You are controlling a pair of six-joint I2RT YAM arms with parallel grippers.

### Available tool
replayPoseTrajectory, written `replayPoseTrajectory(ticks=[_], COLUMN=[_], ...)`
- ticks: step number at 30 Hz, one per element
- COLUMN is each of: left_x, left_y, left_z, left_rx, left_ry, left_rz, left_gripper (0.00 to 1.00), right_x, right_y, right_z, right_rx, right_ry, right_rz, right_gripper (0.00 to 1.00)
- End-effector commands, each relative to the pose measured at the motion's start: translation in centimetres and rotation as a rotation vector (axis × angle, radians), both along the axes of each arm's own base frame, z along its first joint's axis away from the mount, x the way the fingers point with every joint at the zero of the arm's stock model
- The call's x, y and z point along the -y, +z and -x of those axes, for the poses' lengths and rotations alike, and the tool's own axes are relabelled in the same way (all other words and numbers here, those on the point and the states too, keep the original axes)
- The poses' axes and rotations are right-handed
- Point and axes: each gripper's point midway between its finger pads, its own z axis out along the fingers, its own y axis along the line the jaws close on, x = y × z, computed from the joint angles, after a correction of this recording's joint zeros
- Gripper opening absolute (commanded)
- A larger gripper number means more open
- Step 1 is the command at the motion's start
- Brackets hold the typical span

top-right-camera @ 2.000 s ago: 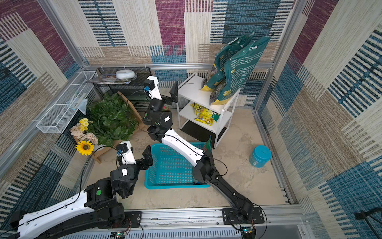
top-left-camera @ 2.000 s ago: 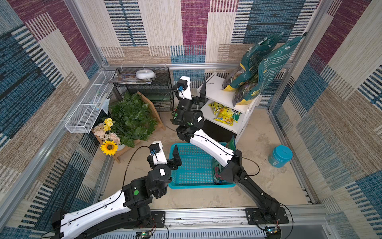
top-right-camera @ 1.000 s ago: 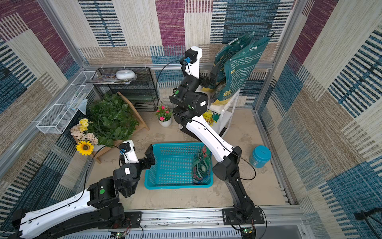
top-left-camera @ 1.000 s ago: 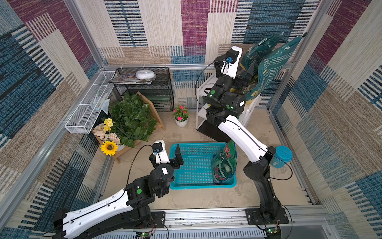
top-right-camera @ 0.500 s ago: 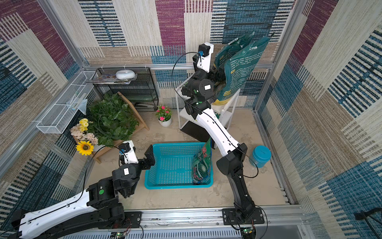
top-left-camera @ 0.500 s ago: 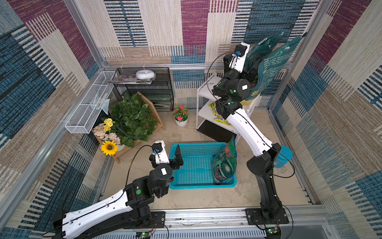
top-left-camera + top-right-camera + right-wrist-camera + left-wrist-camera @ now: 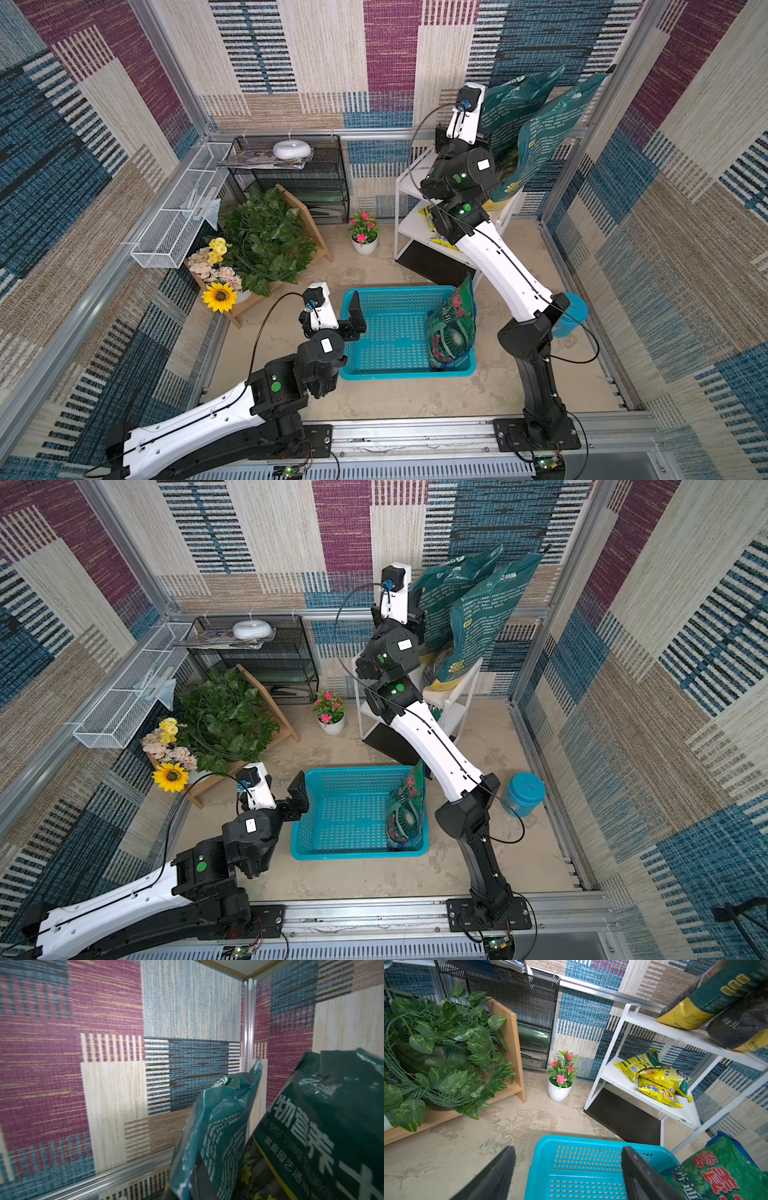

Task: Take down the fertilizer bag from the shelf
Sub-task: Pick up the fertilizer bag from the shelf, then place the fertilizer bag in the storage box.

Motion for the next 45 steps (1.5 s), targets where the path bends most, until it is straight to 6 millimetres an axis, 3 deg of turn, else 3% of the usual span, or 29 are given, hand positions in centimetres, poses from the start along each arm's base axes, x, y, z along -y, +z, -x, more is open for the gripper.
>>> replayPoseTrajectory(ticks=[1, 6, 16, 23, 32, 37, 40, 45], left_x=[-0.7, -2.0, -9.4, -9.8, -9.6, -10.0, -9.8, -9.9], left_y=[0.8, 1.3, 1.8, 2.4, 2.4, 2.3, 2.2, 2.3], left_z=[0.1, 0.5, 3.2, 3.7, 3.5, 3.6, 3.6, 3.6], left_rx=[0.024, 0.038, 0.116, 0.140, 0.127, 0.130, 0.129, 0.130], left_ry=[0.027, 0.055, 0.214, 0.196, 0.214, 0.216, 0.207, 0.212], left_rz=[0.018, 0.052, 0.267, 0.284, 0.253, 0.275, 0.280, 0.276], left_gripper=[0.84, 0.84, 0.86, 0.87, 0.87, 0.87, 0.87, 0.87], right_x=[-3.4, -5.5, -7.7, -10.5, -13.8, -14.5, -13.4, -9.6], right_y=[2.9, 4.5, 6.4, 6.0, 1.7, -2.4, -5.6, -10.6], right_z=[2.6, 5.5, 10.1, 13.9, 16.3, 18.0, 18.5, 19.6], right_rx=[0.091, 0.112, 0.087, 0.025, -0.147, -0.255, -0.289, -0.293], right_ry=[0.133, 0.215, 0.477, 0.666, 0.923, 1.064, 1.073, 1.054], right_rz=[0.065, 0.071, 0.027, 0.034, 0.000, 0.002, -0.007, -0.093], right_gripper=[0.00, 0.00, 0.00, 0.00, 0.00, 0.00, 0.00, 0.00])
